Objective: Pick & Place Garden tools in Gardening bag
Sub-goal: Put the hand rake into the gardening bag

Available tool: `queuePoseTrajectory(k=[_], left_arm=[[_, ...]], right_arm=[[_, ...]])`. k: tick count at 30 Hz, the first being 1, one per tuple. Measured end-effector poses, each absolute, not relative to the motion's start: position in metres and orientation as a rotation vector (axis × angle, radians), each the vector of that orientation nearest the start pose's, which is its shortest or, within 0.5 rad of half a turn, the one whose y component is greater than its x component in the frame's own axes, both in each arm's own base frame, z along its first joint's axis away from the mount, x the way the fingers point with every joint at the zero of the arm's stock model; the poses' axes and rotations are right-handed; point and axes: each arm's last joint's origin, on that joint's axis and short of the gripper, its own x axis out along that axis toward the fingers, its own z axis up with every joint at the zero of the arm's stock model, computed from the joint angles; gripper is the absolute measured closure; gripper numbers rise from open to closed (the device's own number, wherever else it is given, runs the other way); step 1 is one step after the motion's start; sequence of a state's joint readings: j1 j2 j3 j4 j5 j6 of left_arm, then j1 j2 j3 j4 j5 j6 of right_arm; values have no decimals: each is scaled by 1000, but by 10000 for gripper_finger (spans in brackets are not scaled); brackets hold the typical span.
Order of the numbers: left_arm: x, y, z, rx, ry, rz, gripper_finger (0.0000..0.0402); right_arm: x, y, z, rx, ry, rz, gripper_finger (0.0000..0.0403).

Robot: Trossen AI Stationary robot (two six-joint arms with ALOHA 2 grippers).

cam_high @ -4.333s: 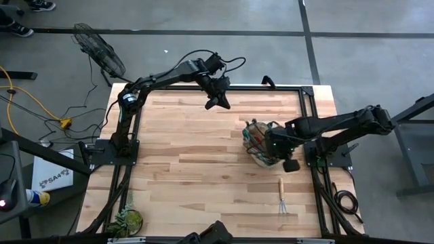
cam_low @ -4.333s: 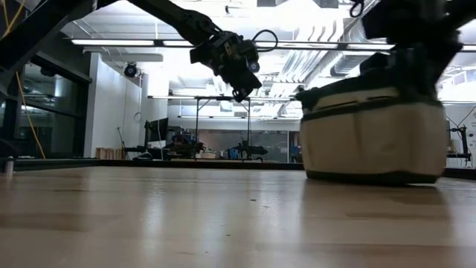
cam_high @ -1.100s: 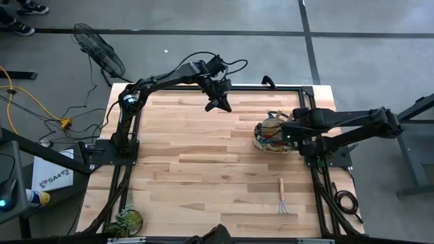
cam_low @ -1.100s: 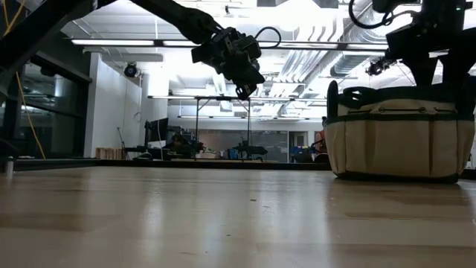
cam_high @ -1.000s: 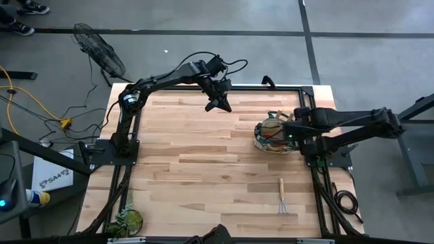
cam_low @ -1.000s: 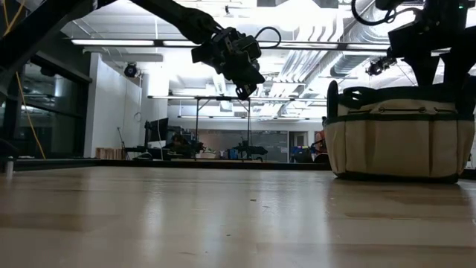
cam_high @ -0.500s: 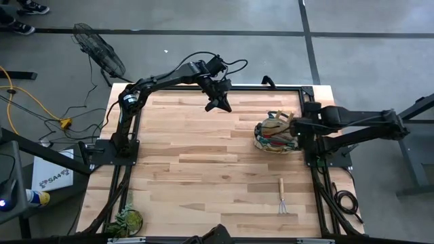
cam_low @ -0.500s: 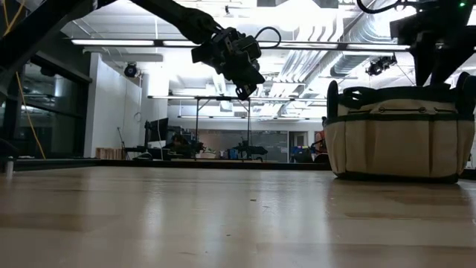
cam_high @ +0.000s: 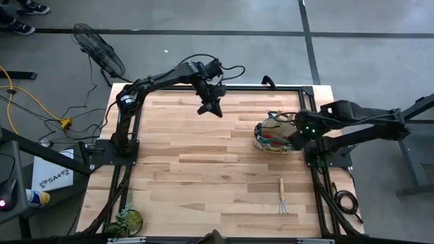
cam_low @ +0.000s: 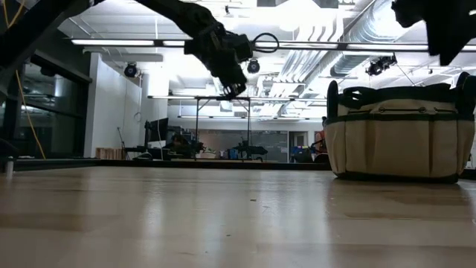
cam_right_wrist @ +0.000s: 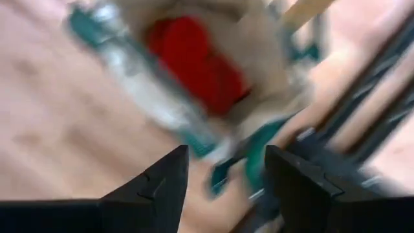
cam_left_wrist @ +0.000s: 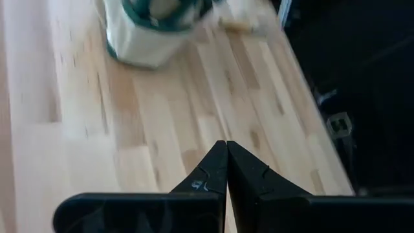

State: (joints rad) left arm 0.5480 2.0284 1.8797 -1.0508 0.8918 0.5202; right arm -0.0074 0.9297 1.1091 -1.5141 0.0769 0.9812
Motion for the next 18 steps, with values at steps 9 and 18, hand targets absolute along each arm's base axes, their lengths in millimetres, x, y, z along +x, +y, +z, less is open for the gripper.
queuePoseTrajectory(k=[9,18], left_arm=[[346,180,297,-264,852,-564,402],[321,152,299,-220,779,-569,402]], right_arm=[[129,21,335,1138,1061,-489,205],[140,66,333,1272,1016,-520,205]])
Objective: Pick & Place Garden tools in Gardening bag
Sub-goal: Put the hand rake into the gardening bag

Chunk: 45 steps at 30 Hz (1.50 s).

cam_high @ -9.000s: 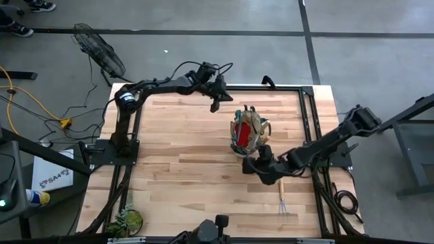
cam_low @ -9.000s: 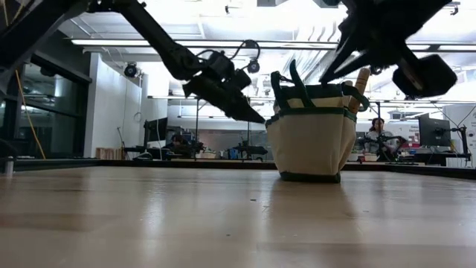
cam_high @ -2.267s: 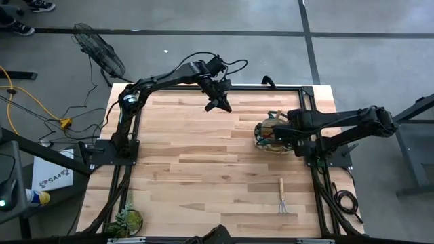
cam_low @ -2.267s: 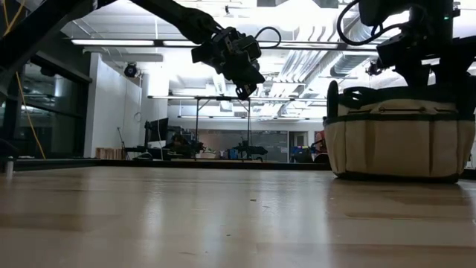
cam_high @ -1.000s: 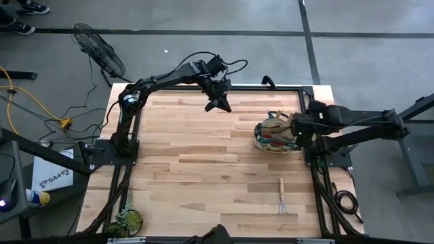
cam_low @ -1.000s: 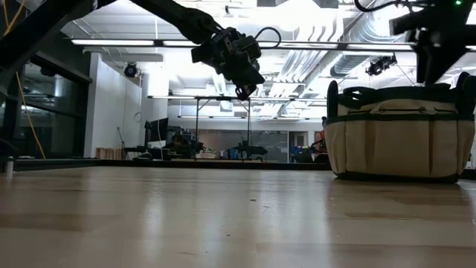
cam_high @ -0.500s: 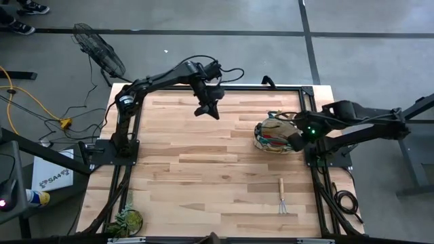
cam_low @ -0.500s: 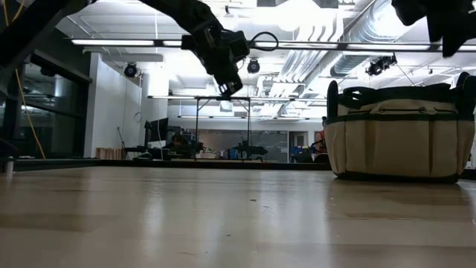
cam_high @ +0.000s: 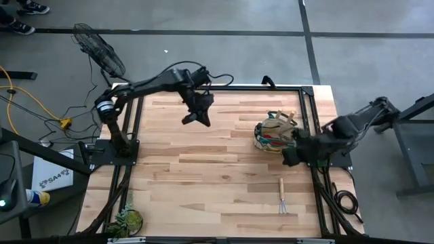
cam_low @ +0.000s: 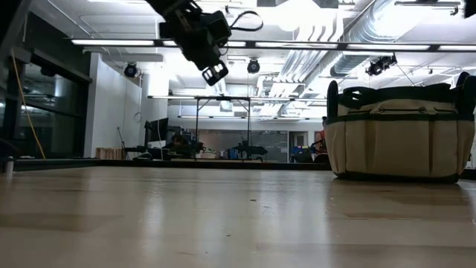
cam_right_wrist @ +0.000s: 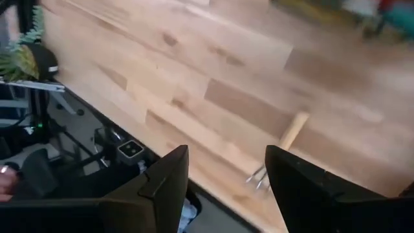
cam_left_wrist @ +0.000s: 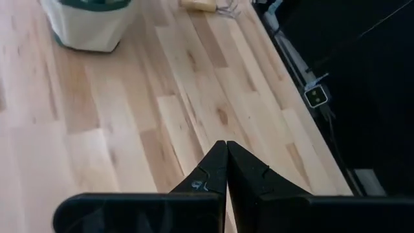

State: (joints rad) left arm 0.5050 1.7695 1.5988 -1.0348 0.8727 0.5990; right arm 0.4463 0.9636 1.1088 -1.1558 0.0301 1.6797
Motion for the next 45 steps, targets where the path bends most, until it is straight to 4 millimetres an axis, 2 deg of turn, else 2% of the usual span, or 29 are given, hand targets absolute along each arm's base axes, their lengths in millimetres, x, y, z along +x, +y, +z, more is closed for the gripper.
queuePoseTrajectory(k=[6,12,16,20,27,36,45], left_arm=[[312,122,284,-176,730,-531,402],[296,95,287,-97,646,-519,402],[284,87,286,-55,580,-502,402],[274,84,275,-64,533,-462,402],[265,79,255,-151,512,-476,402],[265,79,255,-151,510,-476,402],[265,79,255,-152,510,-478,402]], right_arm=[[150,107,319,1382,1089,-616,205],[161,144,298,1498,1130,-783,205],[169,163,278,1501,1190,-920,205],[182,177,256,1447,1241,-999,205],[198,191,219,1357,1290,-1145,205],[211,204,177,1250,1304,-1265,205],[218,202,149,1209,1288,-1339,205]])
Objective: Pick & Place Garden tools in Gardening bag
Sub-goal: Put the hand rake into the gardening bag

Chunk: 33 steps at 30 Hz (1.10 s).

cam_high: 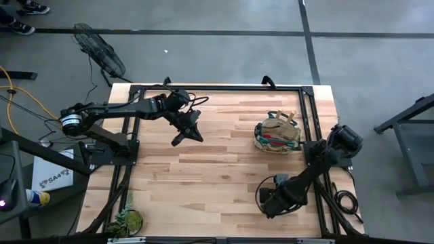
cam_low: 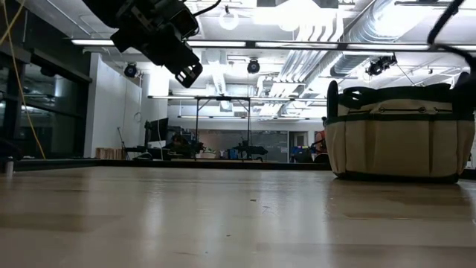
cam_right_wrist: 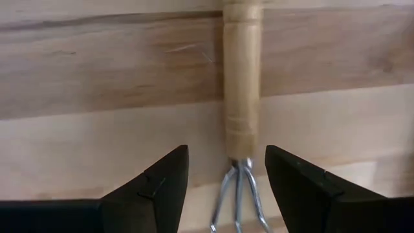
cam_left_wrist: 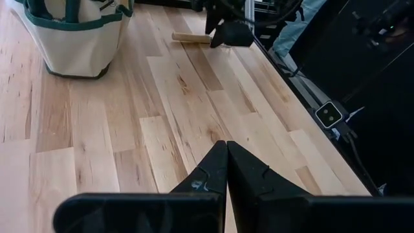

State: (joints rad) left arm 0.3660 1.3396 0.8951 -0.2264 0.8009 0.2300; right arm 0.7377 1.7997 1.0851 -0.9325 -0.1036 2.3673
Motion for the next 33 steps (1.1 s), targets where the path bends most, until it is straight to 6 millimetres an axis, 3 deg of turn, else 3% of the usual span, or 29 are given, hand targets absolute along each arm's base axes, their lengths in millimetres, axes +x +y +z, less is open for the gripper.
queuePoseTrajectory(k=[15,29,33], left_arm=[[264,79,254,-163,518,-478,402],[264,79,254,-167,519,-475,402],[264,79,254,-183,525,-467,402]], right_arm=[[211,188,126,1196,1297,-1331,212],[219,181,125,1198,1285,-1311,337],[222,176,124,1142,1337,-1233,349]])
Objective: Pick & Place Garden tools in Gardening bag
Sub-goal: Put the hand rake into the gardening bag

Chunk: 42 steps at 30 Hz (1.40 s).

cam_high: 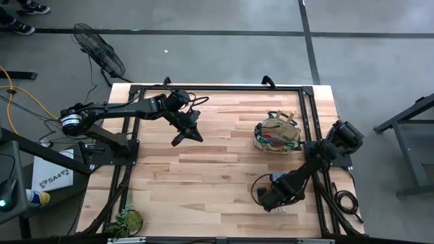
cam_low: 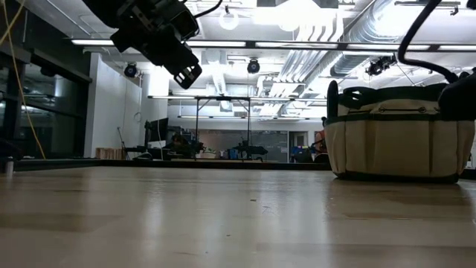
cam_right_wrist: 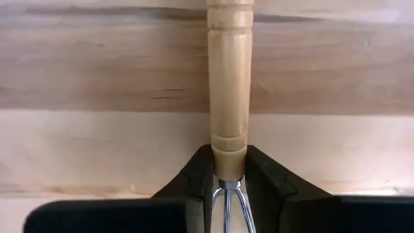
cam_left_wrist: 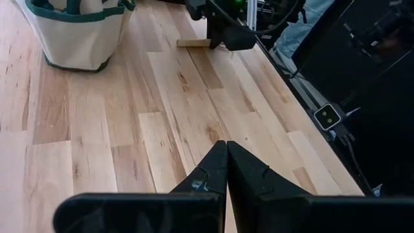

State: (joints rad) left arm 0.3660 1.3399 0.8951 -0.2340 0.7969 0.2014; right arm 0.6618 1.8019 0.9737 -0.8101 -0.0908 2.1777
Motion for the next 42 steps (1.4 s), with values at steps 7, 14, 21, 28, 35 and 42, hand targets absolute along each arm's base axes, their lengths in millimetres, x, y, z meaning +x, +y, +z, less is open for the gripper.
queuePoseTrajectory(k=[7,14,21,28,35,42], left_arm=[[264,79,254,-209,532,-457,402],[265,79,256,-253,526,-448,402],[274,81,273,-337,376,-482,402],[281,83,304,-362,136,-515,402],[279,83,332,-333,-91,-526,402],[280,85,358,-338,-193,-489,402]], right_arm=[[227,173,134,1056,1376,-986,349],[230,167,181,1017,1187,-666,349],[228,154,230,883,917,-403,349],[228,125,265,719,725,-306,349],[240,91,299,584,506,-204,349],[255,59,332,473,254,-36,349]])
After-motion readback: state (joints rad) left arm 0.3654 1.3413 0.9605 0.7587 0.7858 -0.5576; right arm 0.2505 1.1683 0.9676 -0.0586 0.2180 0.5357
